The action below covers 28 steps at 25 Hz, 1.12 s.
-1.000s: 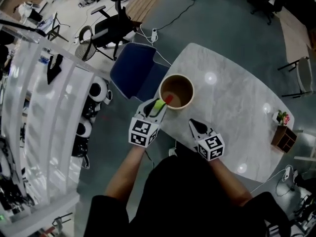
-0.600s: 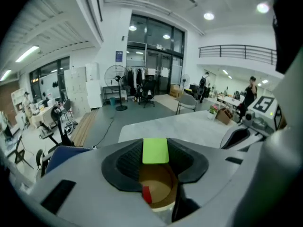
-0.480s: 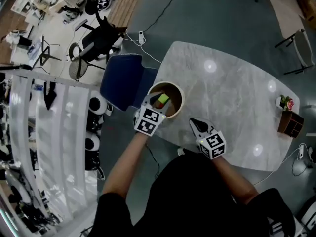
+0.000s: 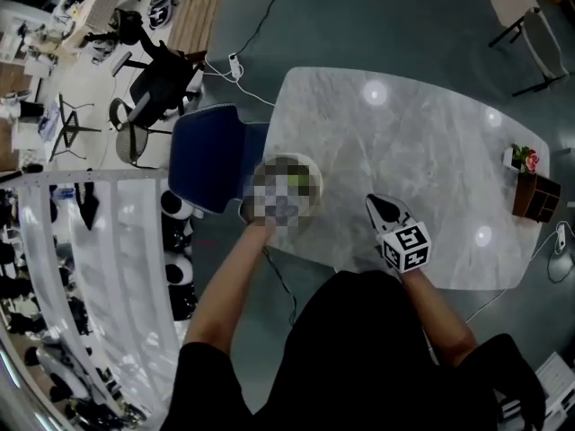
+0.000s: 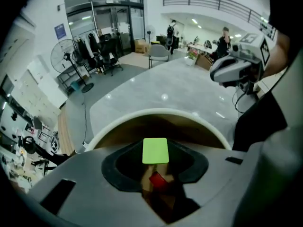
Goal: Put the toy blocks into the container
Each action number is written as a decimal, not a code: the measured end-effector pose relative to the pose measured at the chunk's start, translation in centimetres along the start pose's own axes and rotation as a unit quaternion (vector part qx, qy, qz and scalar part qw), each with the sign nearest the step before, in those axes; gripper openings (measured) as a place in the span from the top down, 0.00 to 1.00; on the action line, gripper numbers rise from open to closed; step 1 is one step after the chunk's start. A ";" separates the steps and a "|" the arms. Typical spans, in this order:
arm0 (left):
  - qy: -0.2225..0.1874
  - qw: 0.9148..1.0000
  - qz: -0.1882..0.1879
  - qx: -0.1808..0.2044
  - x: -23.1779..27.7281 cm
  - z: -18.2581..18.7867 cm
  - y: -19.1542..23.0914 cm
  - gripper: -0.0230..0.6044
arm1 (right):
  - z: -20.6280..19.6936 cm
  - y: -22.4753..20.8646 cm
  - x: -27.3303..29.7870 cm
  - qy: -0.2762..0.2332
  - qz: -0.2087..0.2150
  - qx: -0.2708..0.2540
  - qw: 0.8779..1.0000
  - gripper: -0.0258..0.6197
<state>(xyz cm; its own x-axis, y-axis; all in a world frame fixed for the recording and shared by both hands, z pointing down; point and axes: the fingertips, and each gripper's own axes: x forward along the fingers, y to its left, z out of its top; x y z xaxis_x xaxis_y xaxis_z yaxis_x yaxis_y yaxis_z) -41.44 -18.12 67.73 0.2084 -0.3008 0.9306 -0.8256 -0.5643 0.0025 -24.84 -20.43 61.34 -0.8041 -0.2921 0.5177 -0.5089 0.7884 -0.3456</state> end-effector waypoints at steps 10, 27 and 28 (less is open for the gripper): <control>0.050 0.997 -0.058 0.031 4.9 -1.3 -0.4 0.74 | -0.9 -4.7 -0.7 -0.002 -0.051 0.032 0.998 0.96; 0.058 0.995 -0.057 0.053 6.1 -1.5 -1.0 0.67 | -1.0 -3.5 0.0 0.003 -0.031 0.023 0.999 0.96; 0.057 0.996 -0.054 0.051 5.7 -1.5 -0.7 0.67 | -0.8 -3.2 0.0 0.004 -0.029 0.021 0.999 0.96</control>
<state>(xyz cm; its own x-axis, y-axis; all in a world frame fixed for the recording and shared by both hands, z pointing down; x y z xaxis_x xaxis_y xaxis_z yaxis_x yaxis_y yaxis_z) -40.43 -18.27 73.55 0.2273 -0.1481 0.9625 -0.7425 -0.6659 0.0728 -23.01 -22.48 63.09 -0.7710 -0.3326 0.5432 -0.5667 0.7474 -0.3467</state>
